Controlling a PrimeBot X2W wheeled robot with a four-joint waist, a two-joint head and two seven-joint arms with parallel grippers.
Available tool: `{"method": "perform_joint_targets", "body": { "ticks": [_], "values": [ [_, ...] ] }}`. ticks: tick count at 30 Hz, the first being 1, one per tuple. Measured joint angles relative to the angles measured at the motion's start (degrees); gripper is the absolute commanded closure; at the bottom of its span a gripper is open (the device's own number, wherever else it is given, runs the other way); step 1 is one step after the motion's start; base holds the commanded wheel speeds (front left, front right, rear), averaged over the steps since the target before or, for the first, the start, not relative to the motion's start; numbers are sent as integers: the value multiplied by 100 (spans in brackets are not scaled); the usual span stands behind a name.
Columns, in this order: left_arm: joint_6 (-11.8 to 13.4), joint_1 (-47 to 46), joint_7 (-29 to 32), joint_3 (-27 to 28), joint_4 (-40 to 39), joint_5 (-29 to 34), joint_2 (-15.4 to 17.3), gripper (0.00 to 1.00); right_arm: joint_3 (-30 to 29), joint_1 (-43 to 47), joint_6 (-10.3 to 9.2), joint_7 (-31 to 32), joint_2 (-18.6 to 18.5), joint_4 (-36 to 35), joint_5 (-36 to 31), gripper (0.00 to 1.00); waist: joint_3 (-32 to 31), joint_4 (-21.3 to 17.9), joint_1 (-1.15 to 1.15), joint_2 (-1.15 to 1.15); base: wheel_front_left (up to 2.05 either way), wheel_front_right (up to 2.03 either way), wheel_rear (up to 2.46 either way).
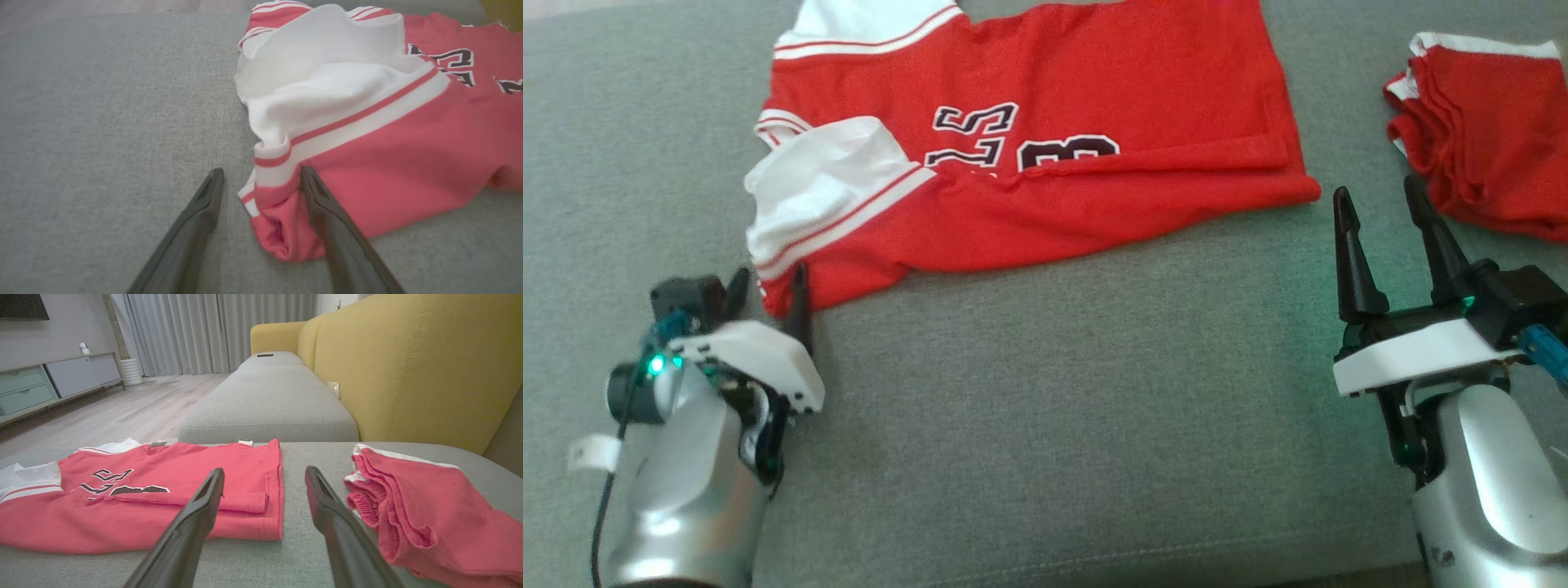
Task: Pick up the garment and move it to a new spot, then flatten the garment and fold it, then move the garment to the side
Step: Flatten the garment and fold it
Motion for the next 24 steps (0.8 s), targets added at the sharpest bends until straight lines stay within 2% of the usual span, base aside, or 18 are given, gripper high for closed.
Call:
{"method": "perform_joint_targets", "body": {
  "ticks": [4, 5, 6, 7, 10, 14, 17, 20, 24],
  "values": [
    [-79, -225, 68, -22, 259, 0, 32, 0, 7, -3, 0, 48, 5, -45, -18, 0, 65, -71, 0, 0, 0, 0, 0],
    [-138, -293, 104, -42, 334, 1, 49, 16, 5, -2, 0, 49, 7, -51, -44, 0, 79, -88, 0, 0, 0, 0, 0],
    [-170, -357, 133, -60, 403, 1, 68, 61, 3, -3, 0, 59, 10, -57, -60, 0, 88, -101, 0, 0, 0, 0, 0],
    [-197, -422, 145, -81, 461, 1, 81, 100, 3, -3, 0, 94, 16, -67, -68, 0, 93, -107, 0, 0, 0, 0, 0],
    [-193, -495, 21, -183, 527, 10, 55, 100, -31, -2, 0, 165, 41, -68, -120, 0, 78, -89, 0, 0, 0, 0, 0],
    [-37, -476, -166, -233, 358, 171, 18, 100, -165, -32, 0, 419, 91, 31, -264, 0, 32, -3, 0, 0, 0, 0, 0],
    [8, -392, -205, -293, -190, 324, 26, 100, -366, -137, 0, 746, 175, 246, -424, 0, 8, 98, 0, 0, 0, 0, 0],
    [10, -259, -208, -386, -1221, 573, 30, 100, -671, -403, 0, 1177, 316, 687, -501, 0, 13, 232, 0, 0, 0, 0, 0],
    [-11, -60, -211, -449, -1803, 735, 36, 100, -1022, -781, 0, 1466, 393, 1279, -452, 0, 63, 356, 0, 0, 0, 0, 0]
  ]
}}
